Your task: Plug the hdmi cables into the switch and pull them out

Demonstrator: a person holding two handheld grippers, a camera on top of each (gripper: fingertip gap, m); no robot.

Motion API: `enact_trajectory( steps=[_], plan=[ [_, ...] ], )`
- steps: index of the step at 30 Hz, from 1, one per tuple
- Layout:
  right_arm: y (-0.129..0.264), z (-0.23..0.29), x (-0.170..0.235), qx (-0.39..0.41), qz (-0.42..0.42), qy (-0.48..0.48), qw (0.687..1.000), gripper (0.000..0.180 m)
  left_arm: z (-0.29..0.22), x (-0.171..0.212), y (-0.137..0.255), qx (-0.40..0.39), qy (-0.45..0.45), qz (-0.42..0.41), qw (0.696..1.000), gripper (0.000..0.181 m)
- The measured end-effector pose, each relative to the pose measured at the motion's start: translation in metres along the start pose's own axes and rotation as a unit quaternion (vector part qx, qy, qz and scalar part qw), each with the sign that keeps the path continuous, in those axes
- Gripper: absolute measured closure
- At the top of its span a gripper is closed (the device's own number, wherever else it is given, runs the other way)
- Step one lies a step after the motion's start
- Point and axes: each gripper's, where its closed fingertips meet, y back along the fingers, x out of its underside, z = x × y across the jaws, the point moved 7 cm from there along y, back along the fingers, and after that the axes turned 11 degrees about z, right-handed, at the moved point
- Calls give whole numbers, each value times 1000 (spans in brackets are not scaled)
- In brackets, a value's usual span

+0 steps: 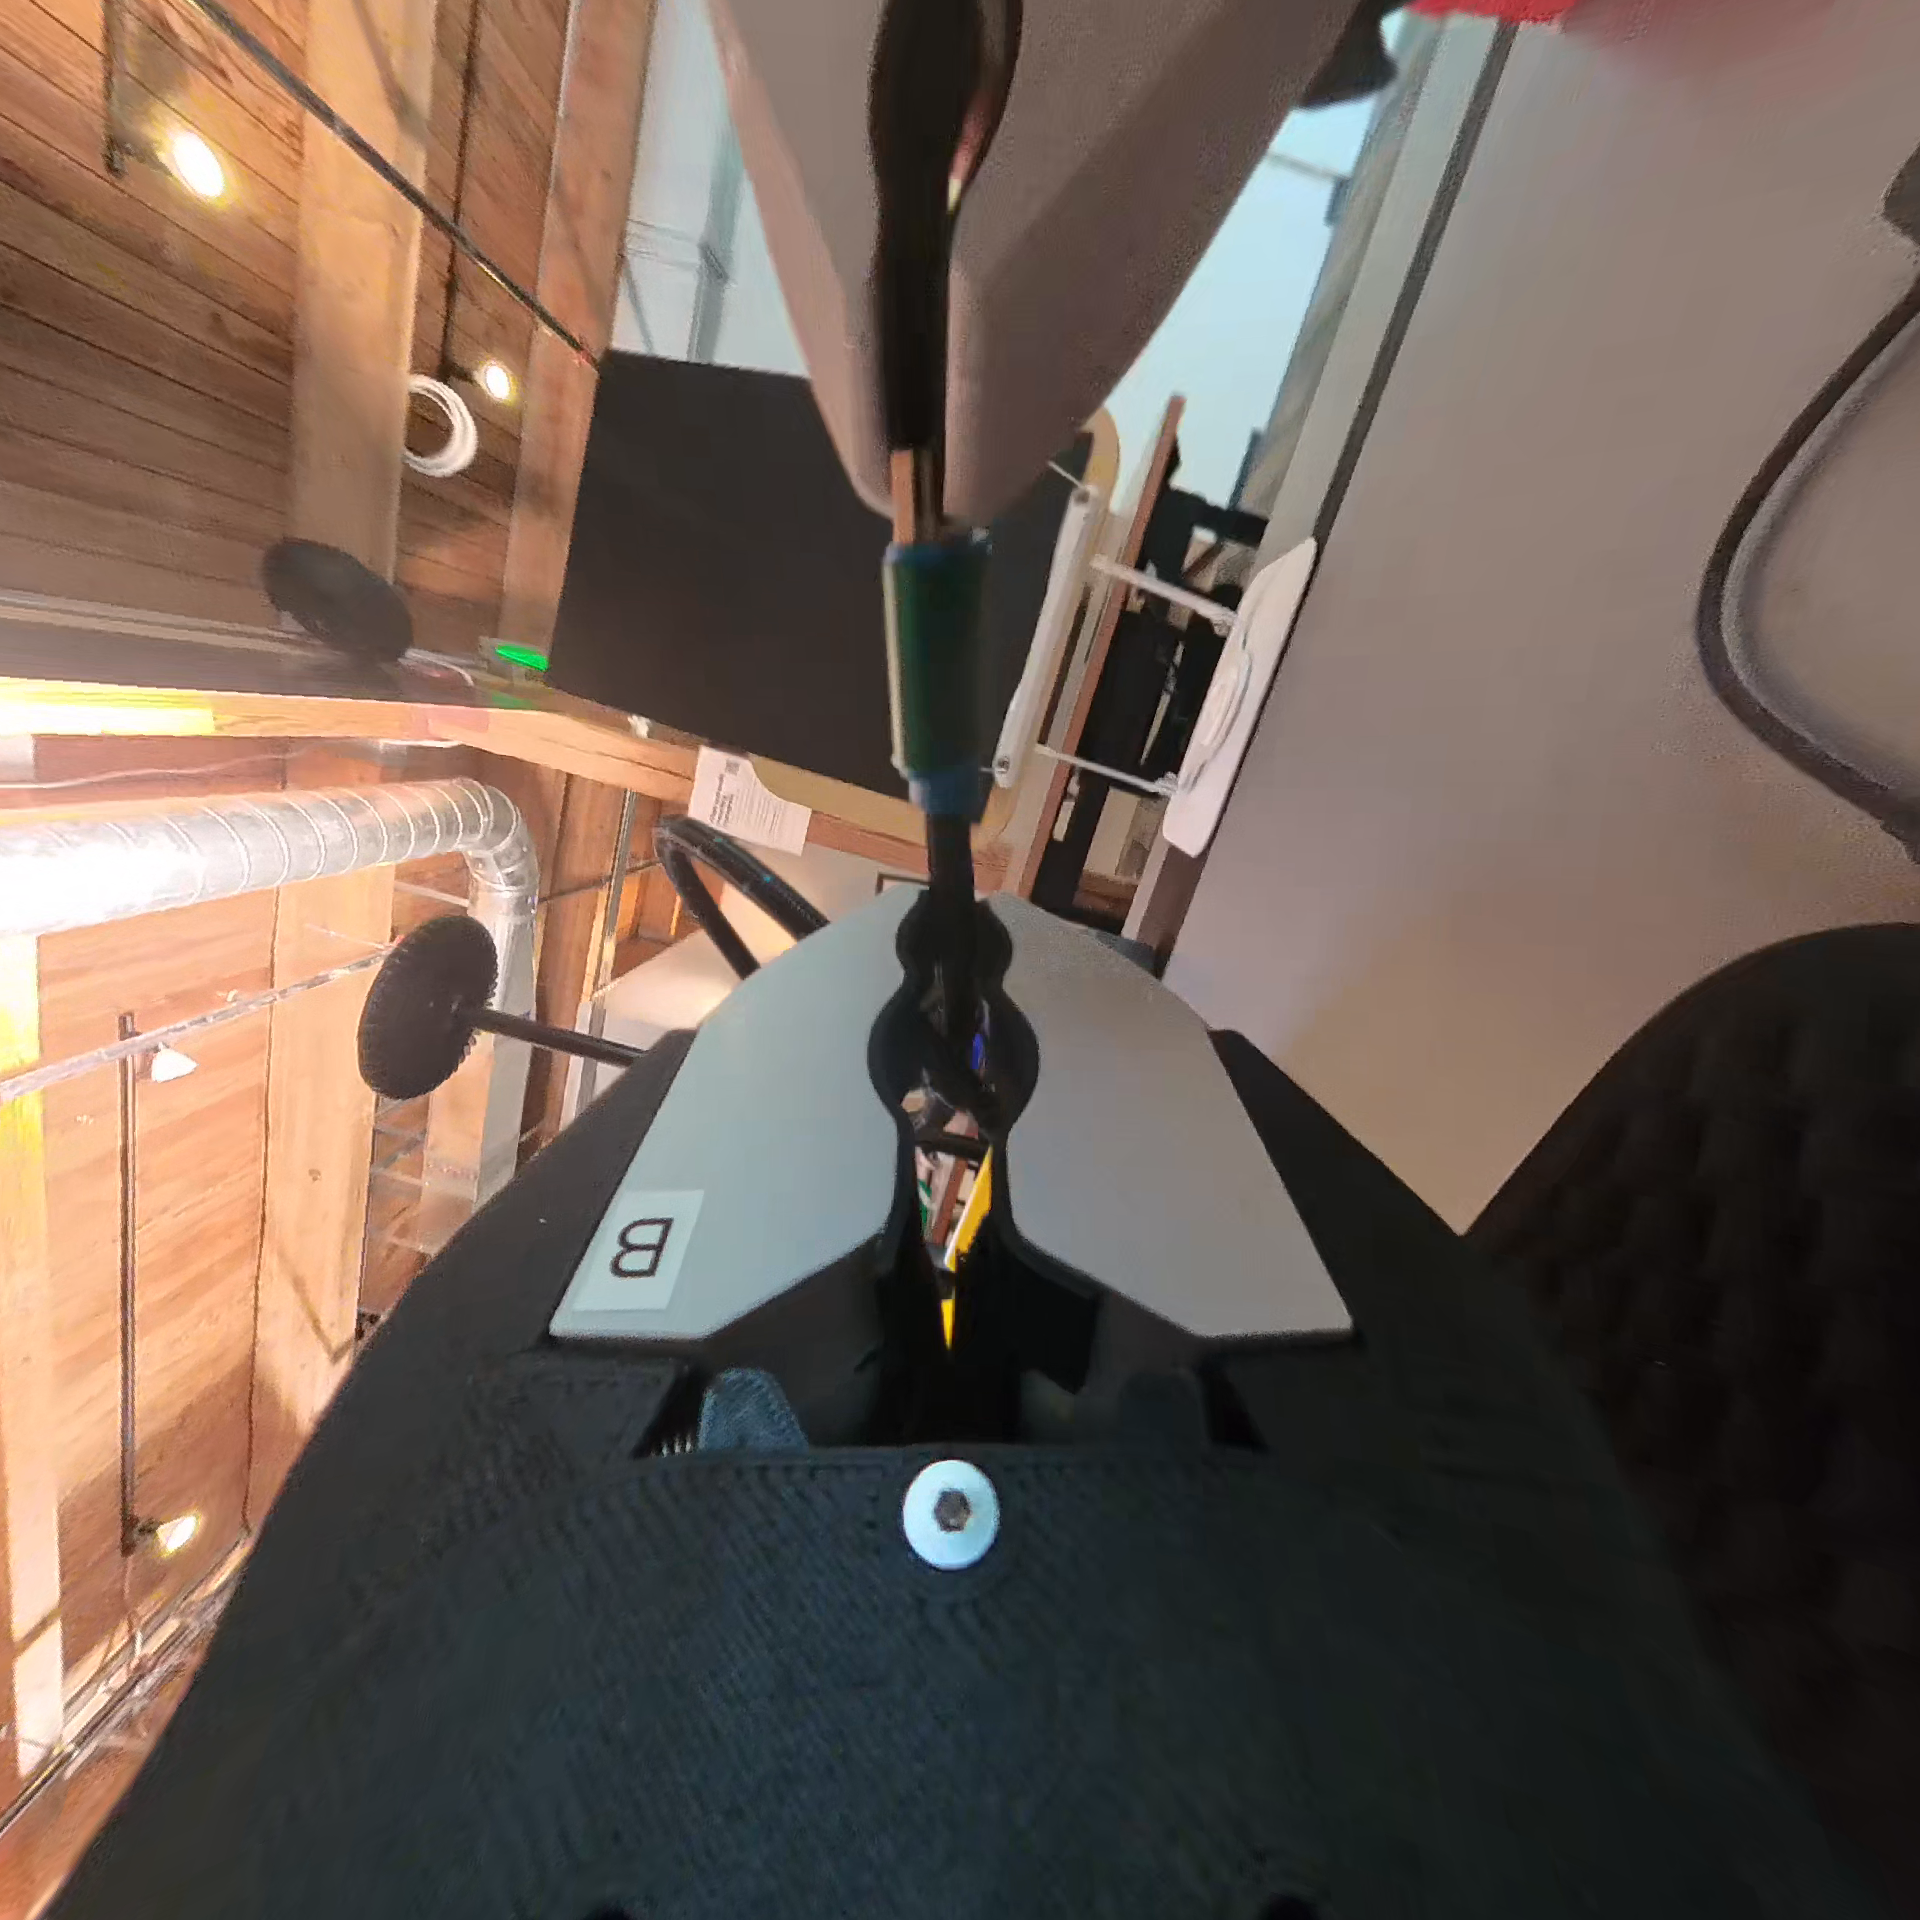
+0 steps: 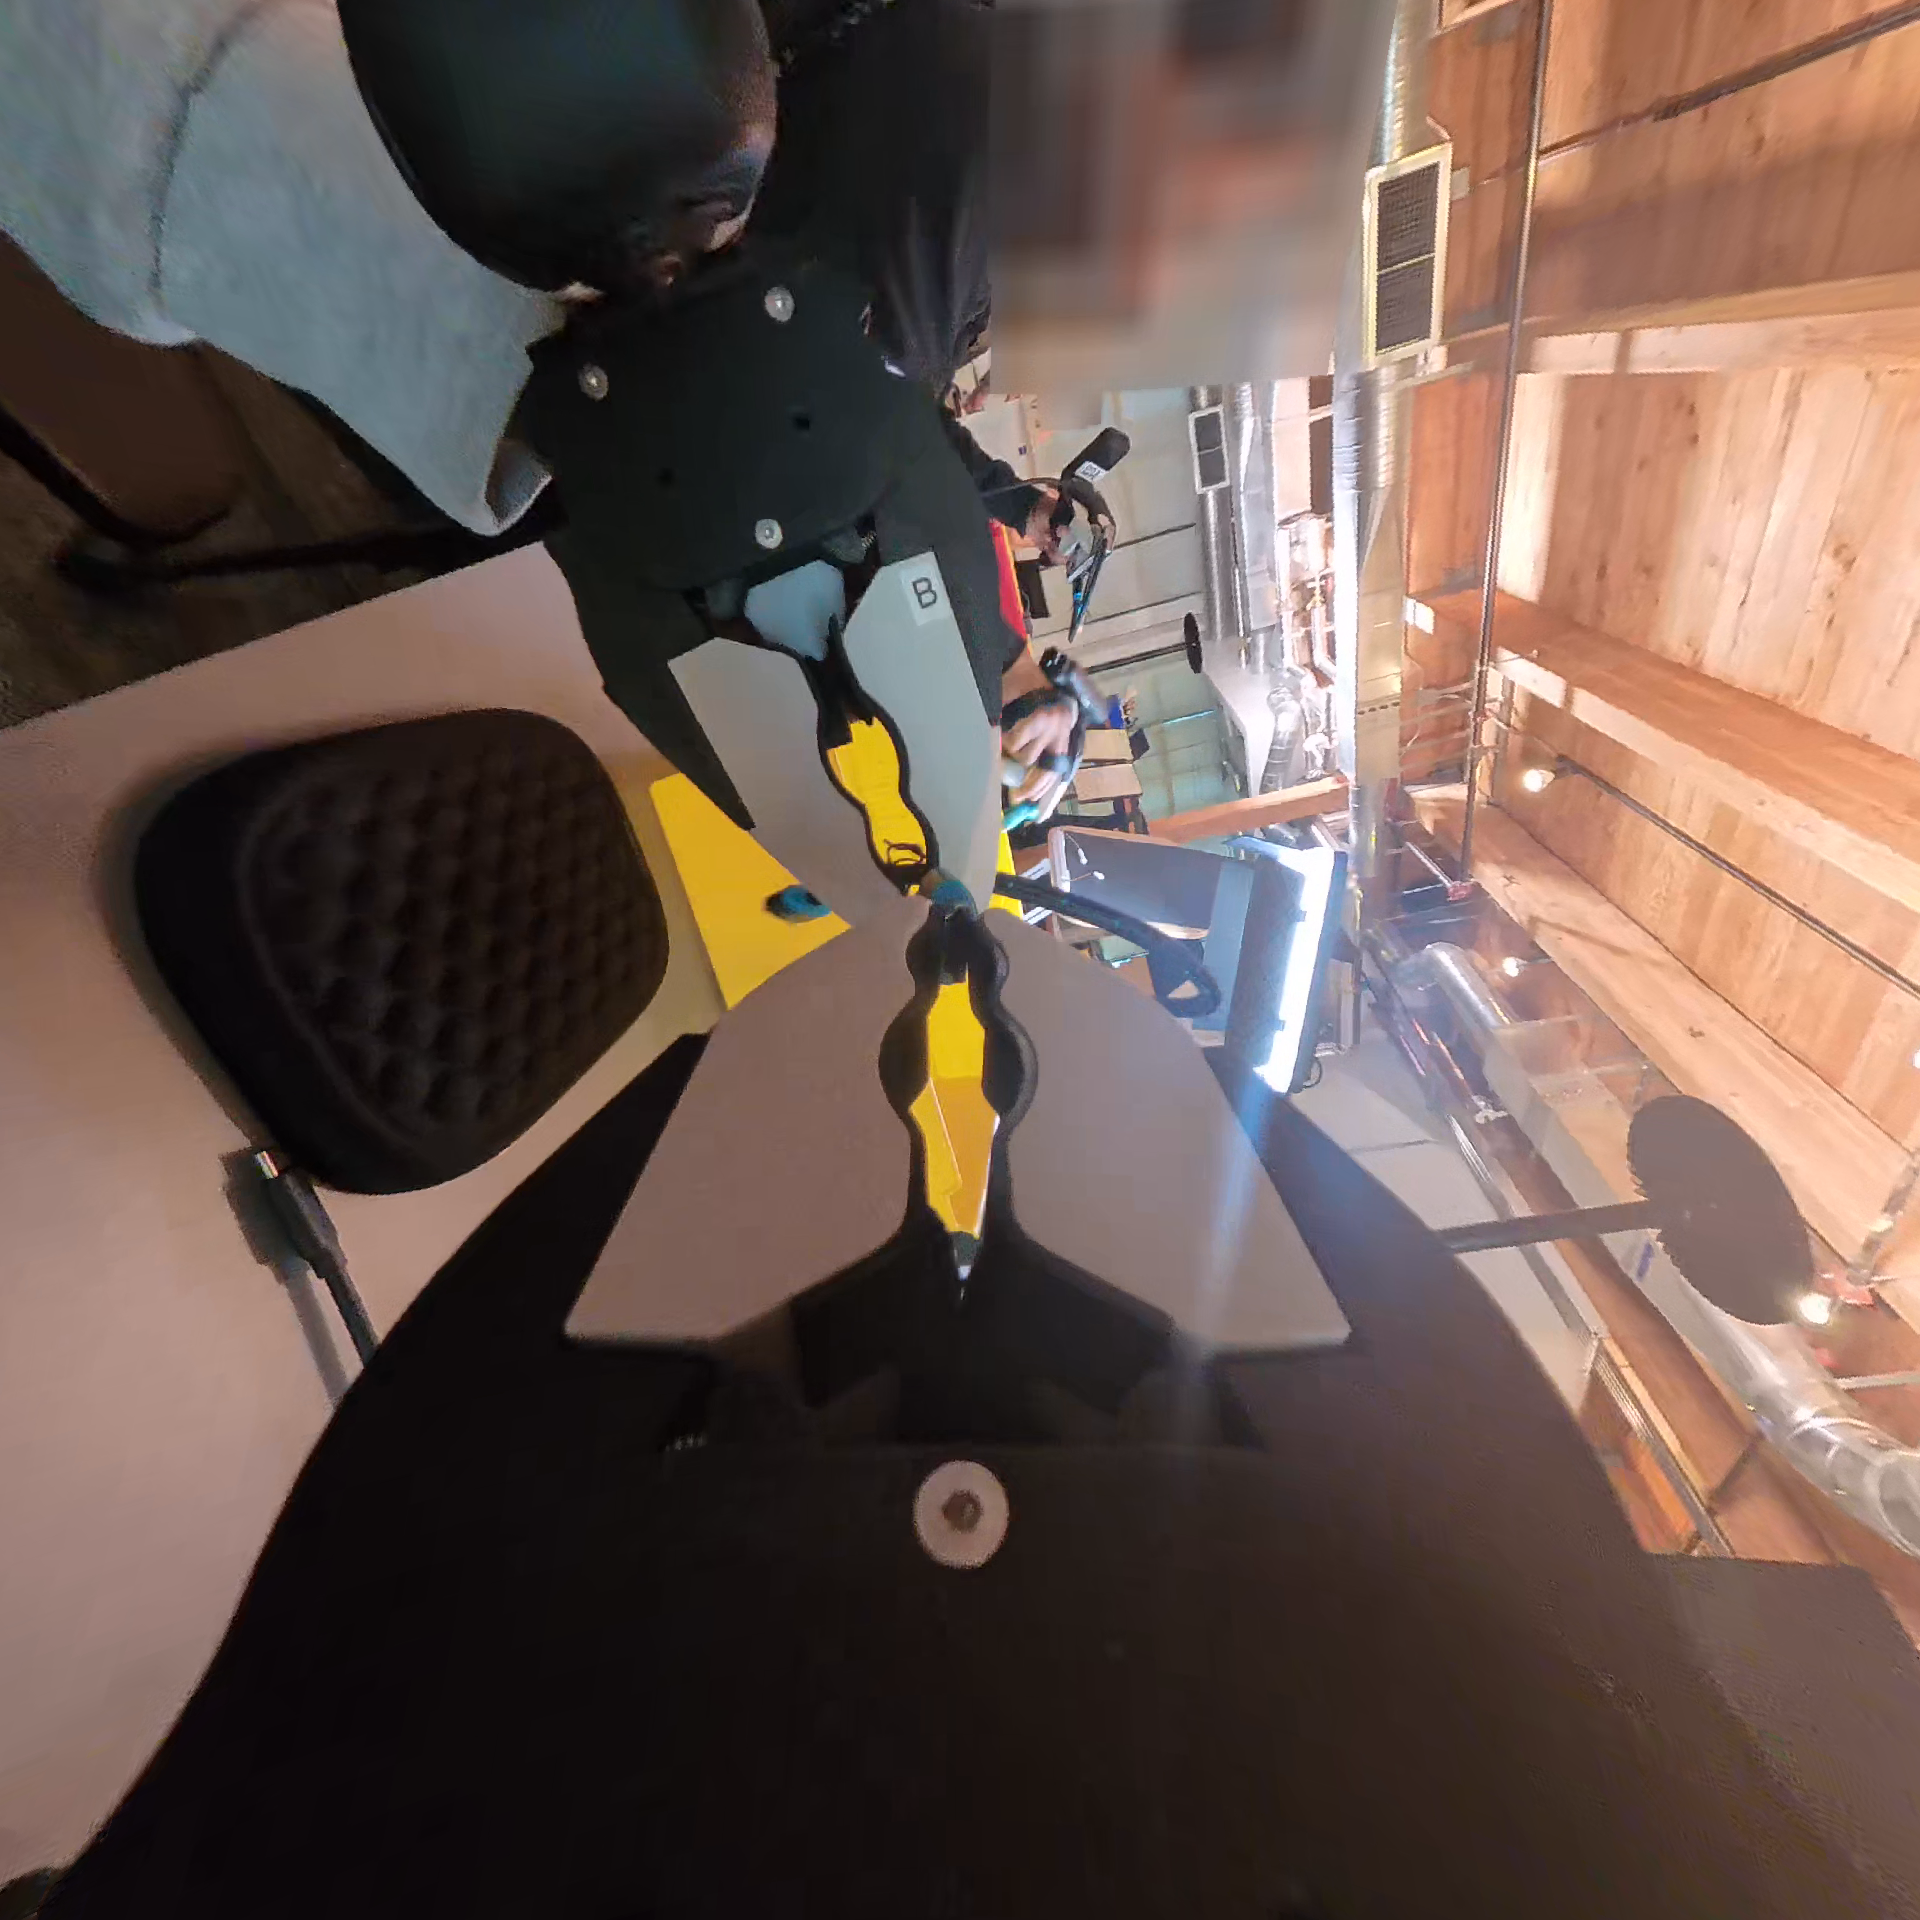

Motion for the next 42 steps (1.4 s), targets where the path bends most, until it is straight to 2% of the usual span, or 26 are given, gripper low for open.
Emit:
enact_trajectory(
  steps=[4, 6, 7, 8, 9, 11, 13, 15, 18, 21, 22, 25, 28, 30, 33, 35, 37, 38, 40, 41, 42],
  plan=[
    [9, -14, -5, 8, -19, -27, 999, 176, 11, 18, 0, -30, 0, -4, 1000, 174],
    [16, -23, -6, 14, -30, -42, 999, 177, 18, 24, 4, -36, 31, -32, 998, 174],
    [22, -28, -8, 28, -56, -55, 997, 180, 21, 29, 3, -32, 29, 5, 999, 175],
    [33, -37, -10, 47, -104, -88, 990, 180, 22, 50, -2, -22, 12, 113, 993, 174],
    [44, -50, -11, 55, -140, -132, 980, 180, 19, 69, -3, 10, 2, 162, 987, 174],
    [58, -68, -6, 50, -163, -194, 966, 177, 18, 78, 3, 29, 48, 129, 990, 175],
    [55, -73, 5, 30, -150, -250, 956, 152, 19, 72, 7, 46, 65, 136, 988, 175],
    [37, -62, 12, -13, -126, -290, 948, 133, 18, 62, 6, 42, 27, 150, 987, 175],
    [8, -32, 10, -43, -77, -268, 959, 127, 13, 42, 1, 44, -25, 148, 988, 175],
    [-8, -17, 15, -25, 22, -205, 978, 120, 10, 24, 0, 47, -49, 118, 991, 175],
    [-10, -17, 18, -24, 33, -210, 977, 121, 9, 20, 1, 46, -54, 109, 992, 175],
    [-8, -21, 31, -60, 8, -290, 955, 137, 9, 11, 4, 33, -68, 86, 993, 175],
    [-10, -17, 44, -158, -28, -401, 902, 148, 8, 5, 6, 32, -64, 63, 995, 175],
    [-10, -17, 46, -181, -66, -439, 877, 166, 7, 3, 6, 35, -62, 57, 996, 176],
    [-8, -16, 44, -189, -65, -410, 890, 168, 9, 4, 7, 29, -59, 41, 997, 175],
    [-4, -22, 42, -182, -68, -401, 895, 168, 18, 9, 11, 19, -29, 1, 999, 174],
    [0, -28, 45, -175, -63, -402, 896, 168, 26, 21, 12, 27, 3, -1, 1000, 175],
    [3, -31, 48, -168, -61, -400, 899, 168, 29, 30, 12, 22, 9, 21, 999, 181],
    [16, -45, 57, -135, -77, -414, 897, 169, 39, 75, 13, -17, -28, 179, 983, 181],
    [24, -55, 64, -113, -90, -430, 891, 169, 40, 93, 19, -19, -28, 205, 978, 181],
    [32, -64, 69, -100, -101, -444, 885, 169, 40, 102, 26, -14, 5, 189, 982, 181]
  ],
)
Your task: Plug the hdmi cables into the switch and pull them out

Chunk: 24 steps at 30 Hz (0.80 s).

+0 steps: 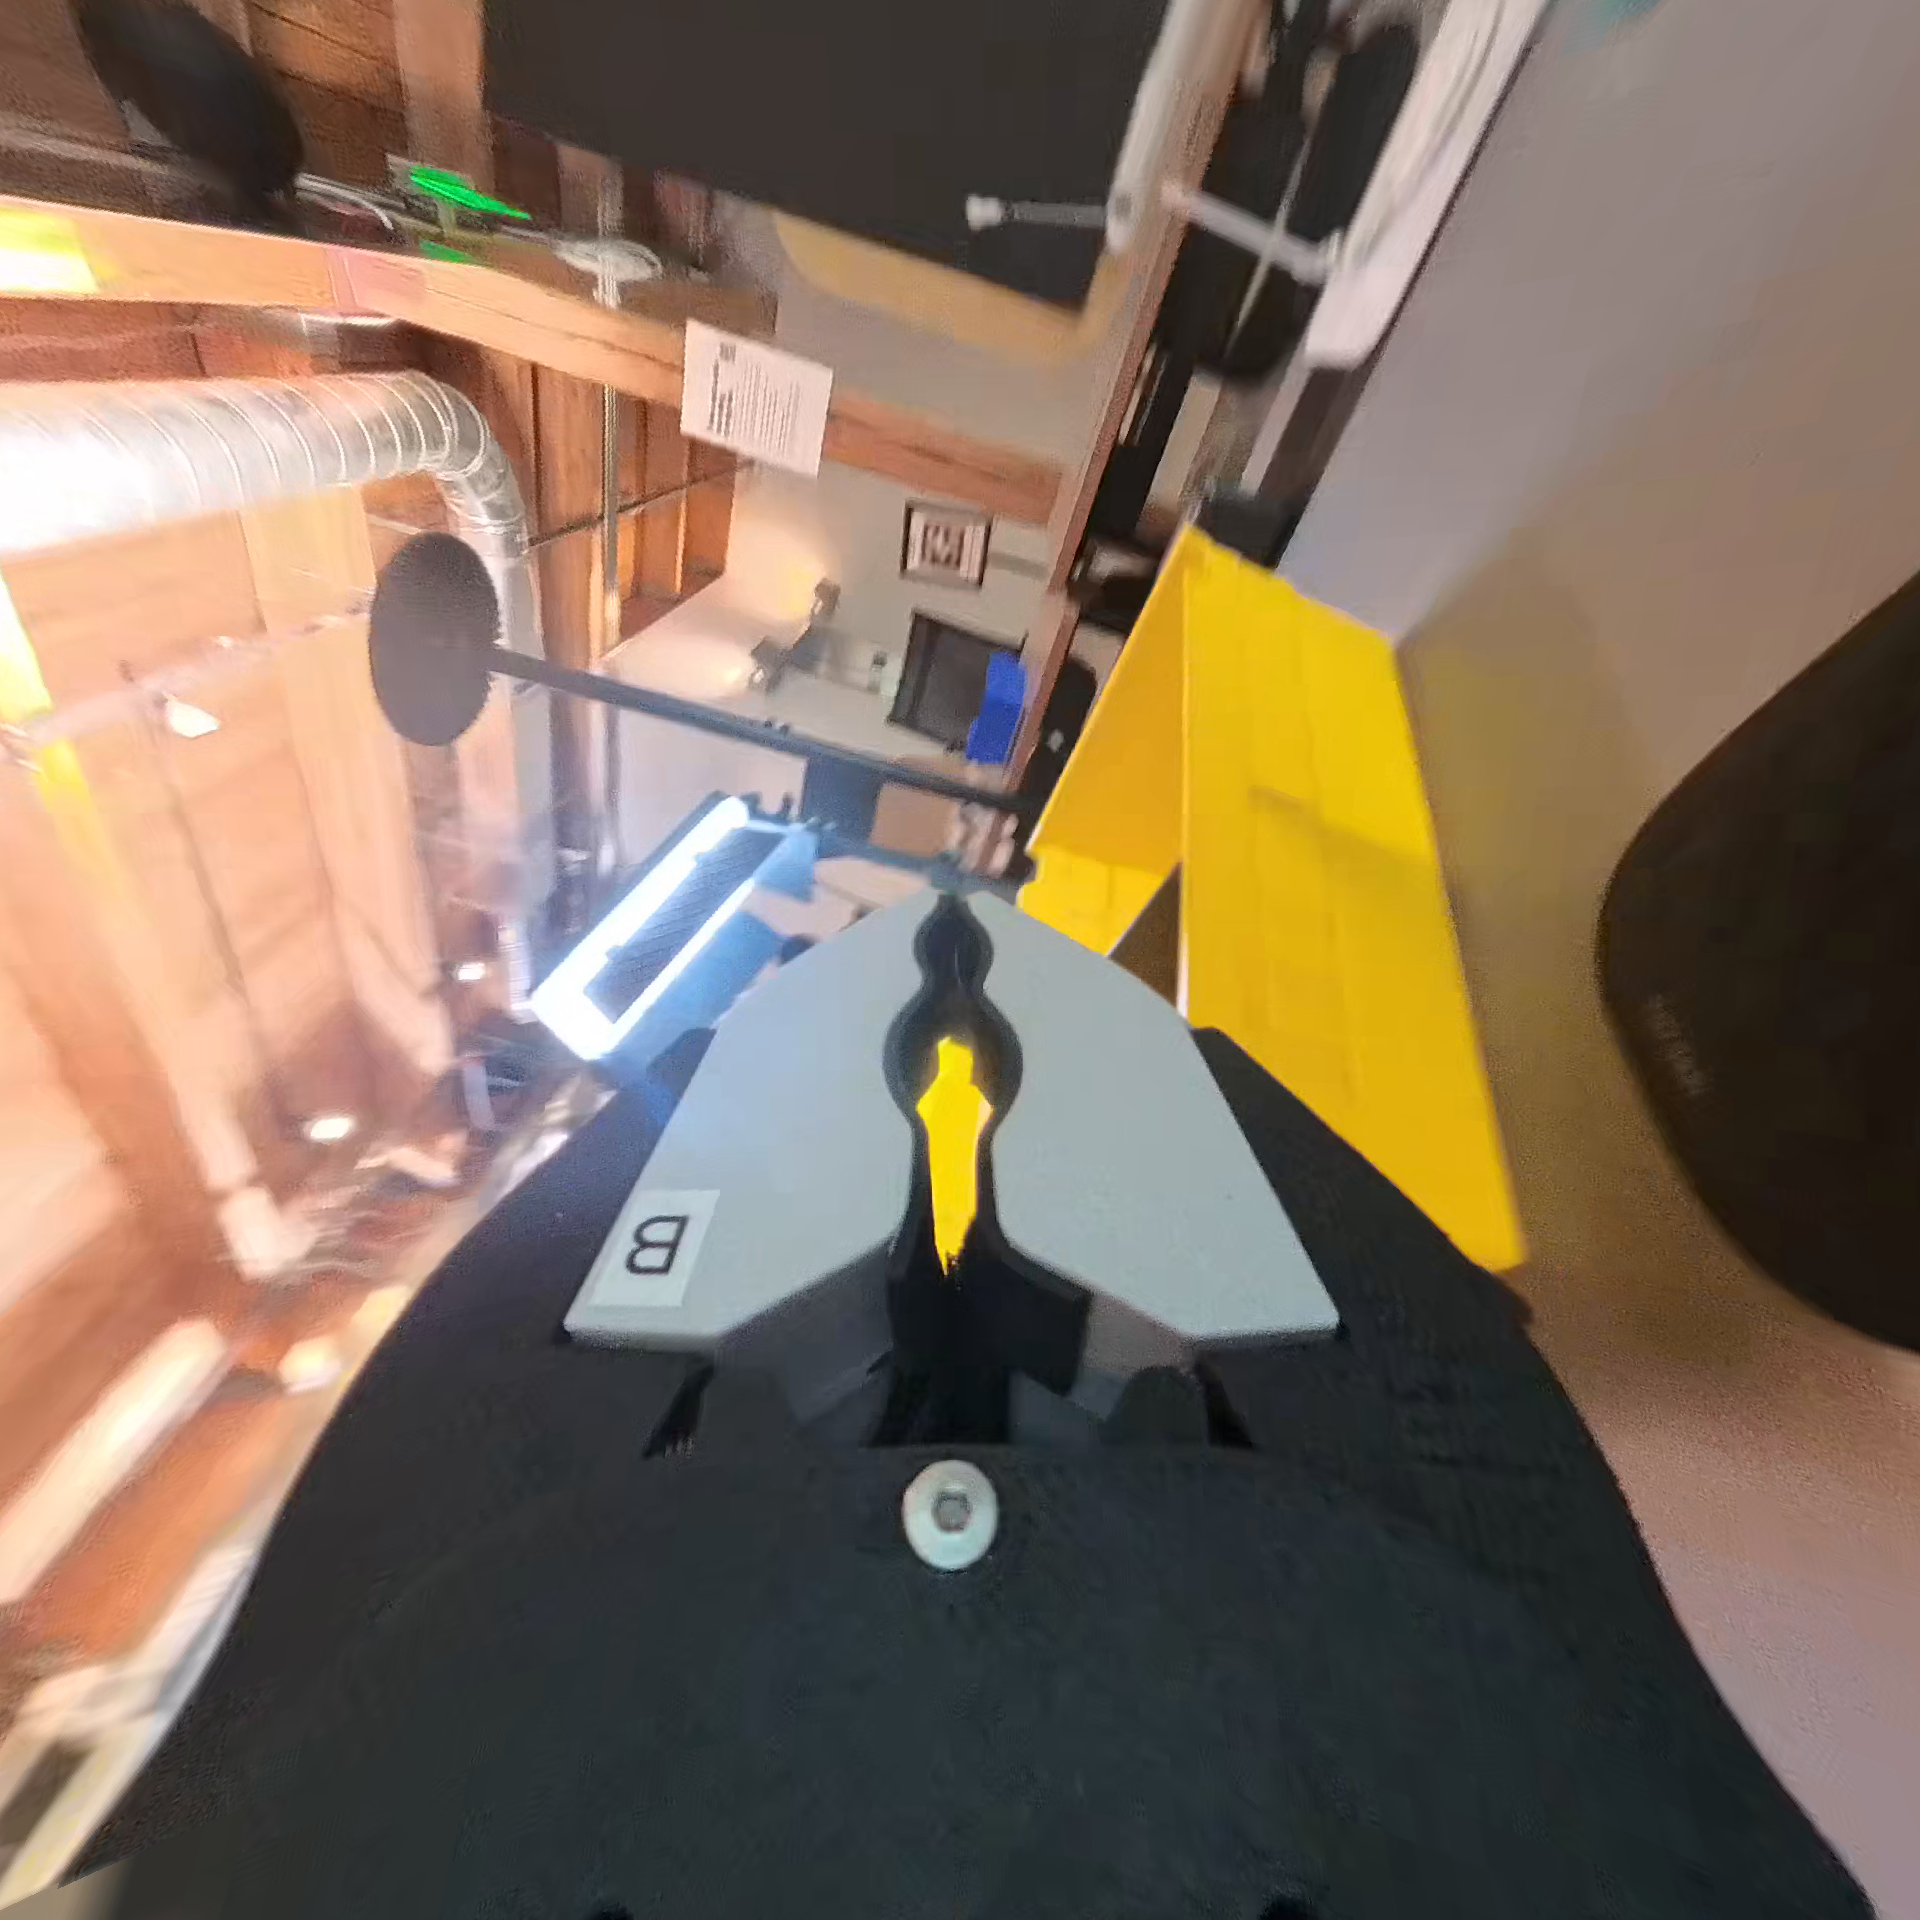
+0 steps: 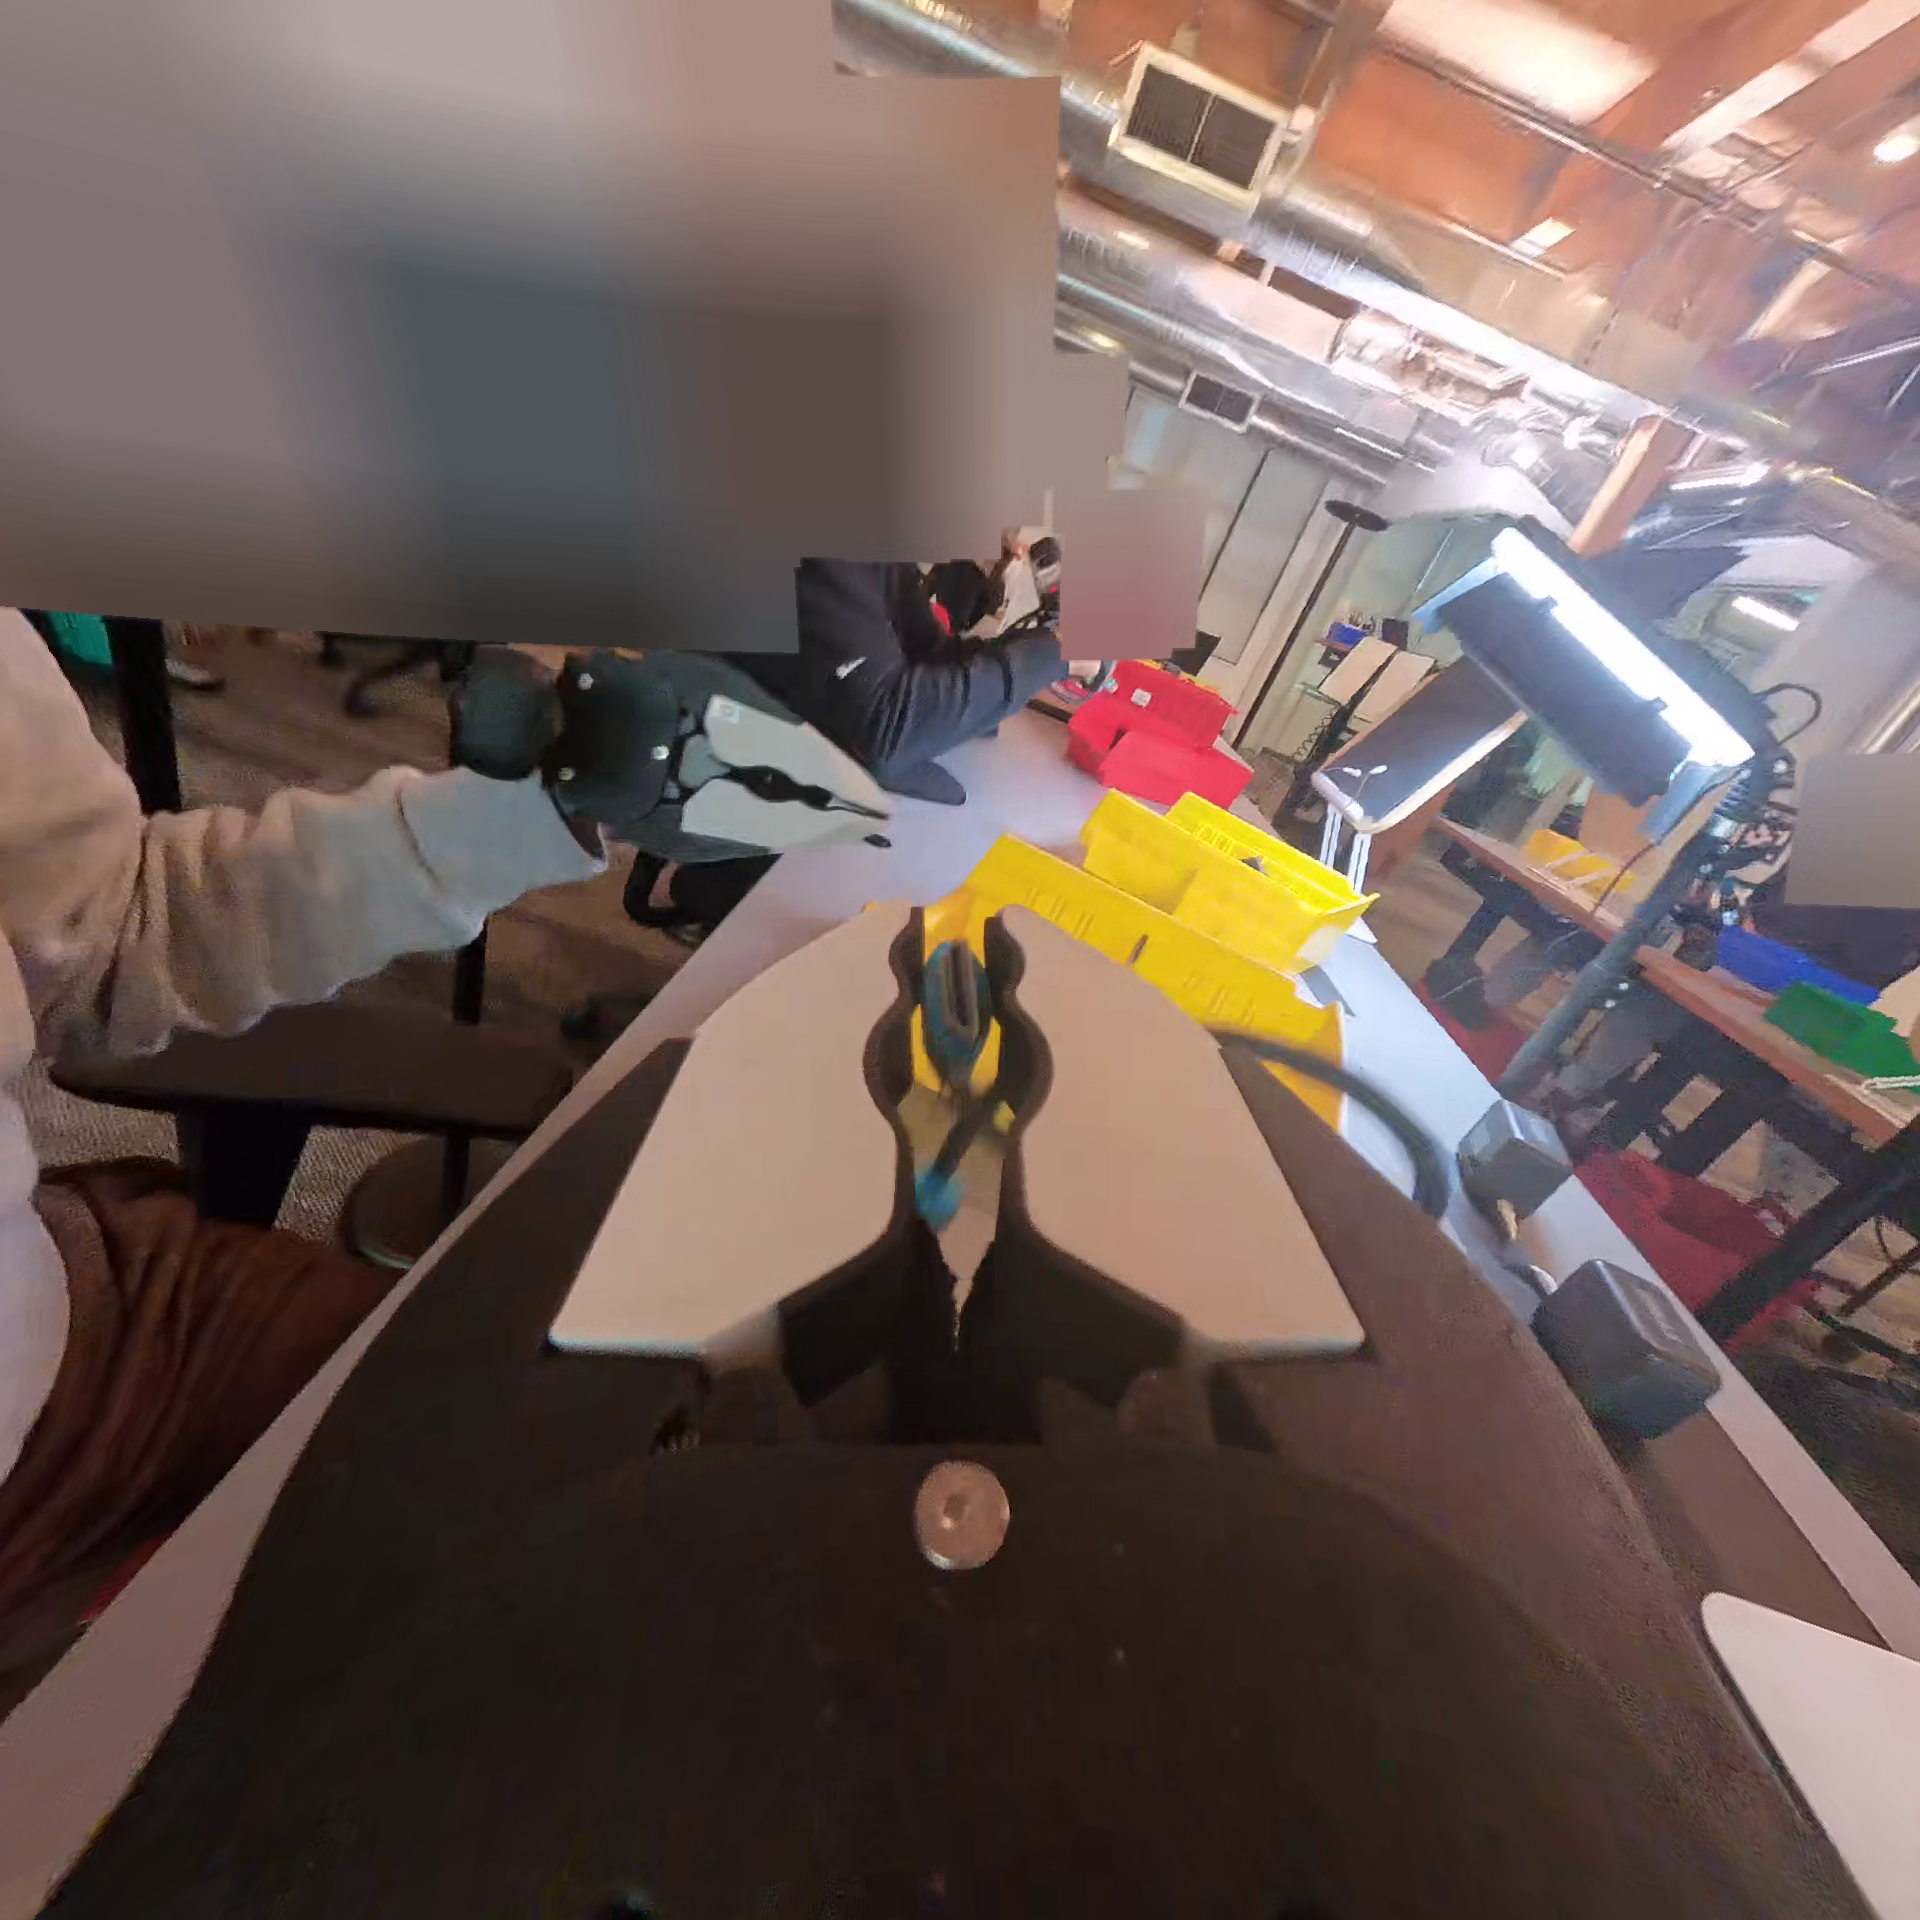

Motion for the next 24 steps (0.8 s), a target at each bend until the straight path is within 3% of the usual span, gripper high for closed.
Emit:
enact_trajectory(
  steps=[4, 5, 9, 11, 16, 19, 21, 24],
  plan=[
    [5, -8, 0, 12, 0, -39, 999, 169, 7, -13, 30, 25, 182, -144, 972, 181],
    [1, -9, 2, 19, 3, -55, 998, 170, 7, -23, 36, 26, 214, -180, 960, 172],
    [-12, -9, 11, 36, 31, -98, 994, 169, -13, -86, 56, 113, 367, -315, 868, 150],
    [-19, -4, 10, 25, 26, -126, 991, 169, -32, -117, 55, 156, 419, -326, 833, 141],
    [-40, 21, 6, -10, 5, -176, 984, 170, -70, -164, 24, 191, 428, -251, 847, 131],
    [-42, 25, 4, -31, -2, -208, 978, 170, -75, -165, 14, 149, 332, -210, 907, 170],
    [-39, 20, 6, -40, 12, -202, 979, 171, -64, -155, 13, 135, 297, -197, 924, 175],
    [-39, 18, 13, -100, 49, -224, 968, 160, -50, -137, 14, 183, 220, -194, 938, 176]
  ],
)
